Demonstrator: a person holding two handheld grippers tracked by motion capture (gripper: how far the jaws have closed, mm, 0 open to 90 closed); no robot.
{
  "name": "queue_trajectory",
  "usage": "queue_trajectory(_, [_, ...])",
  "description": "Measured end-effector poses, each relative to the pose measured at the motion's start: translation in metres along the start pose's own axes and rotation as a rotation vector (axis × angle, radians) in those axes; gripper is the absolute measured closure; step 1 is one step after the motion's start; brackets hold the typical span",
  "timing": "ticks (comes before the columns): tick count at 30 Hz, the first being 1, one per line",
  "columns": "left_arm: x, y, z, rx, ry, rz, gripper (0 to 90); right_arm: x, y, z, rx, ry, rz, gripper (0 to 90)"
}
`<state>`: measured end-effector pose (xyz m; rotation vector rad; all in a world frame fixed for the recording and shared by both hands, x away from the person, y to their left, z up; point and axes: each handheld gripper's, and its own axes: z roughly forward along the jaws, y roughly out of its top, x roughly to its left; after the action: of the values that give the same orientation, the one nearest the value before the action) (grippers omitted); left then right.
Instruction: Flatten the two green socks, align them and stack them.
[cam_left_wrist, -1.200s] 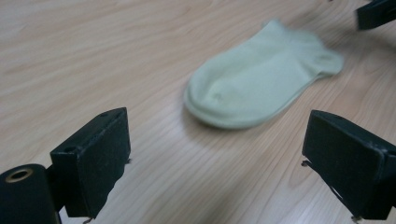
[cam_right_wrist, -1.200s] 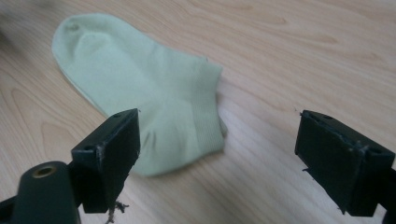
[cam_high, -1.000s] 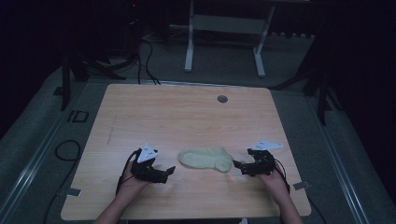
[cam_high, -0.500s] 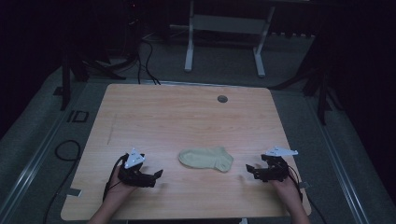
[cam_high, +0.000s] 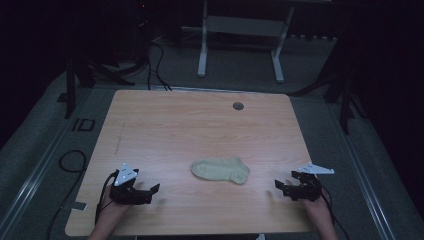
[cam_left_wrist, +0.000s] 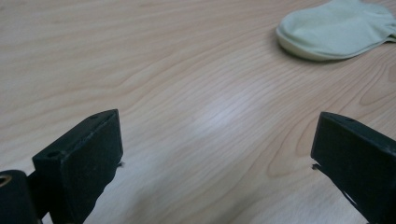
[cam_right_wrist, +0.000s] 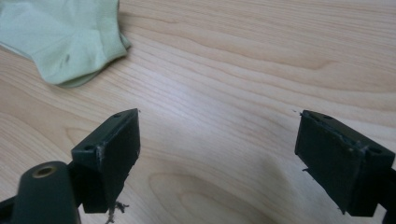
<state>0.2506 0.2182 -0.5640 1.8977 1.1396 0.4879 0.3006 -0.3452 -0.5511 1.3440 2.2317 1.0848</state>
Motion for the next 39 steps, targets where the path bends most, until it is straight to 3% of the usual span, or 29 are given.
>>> queue_trajectory(6, [0.008,-0.010,-0.012,-0.013,0.013,-0.031,2.4,-0.003,-0.006,-0.004,0.001,-0.009,0.014,14.0])
queue_trajectory(15, [0.013,-0.020,-0.030,-0.031,0.037,-0.046,2.4,-0.005,-0.015,-0.014,-0.024,-0.022,0.033,14.0])
queue_trajectory(20, [0.015,-0.025,-0.038,-0.043,0.044,-0.062,2.4,-0.005,-0.020,-0.018,-0.033,-0.049,0.038,14.0])
queue_trajectory(29, [0.023,-0.039,-0.054,-0.062,0.078,-0.096,2.4,-0.019,-0.030,-0.028,-0.066,-0.085,0.100,14.0])
queue_trajectory(33, [0.024,-0.041,-0.055,-0.065,0.104,-0.097,2.4,-0.021,-0.030,-0.025,-0.068,-0.095,0.095,14.1])
queue_trajectory(39, [0.024,-0.042,-0.056,-0.071,0.105,-0.100,2.4,-0.018,-0.030,-0.019,-0.029,-0.120,0.049,14.1])
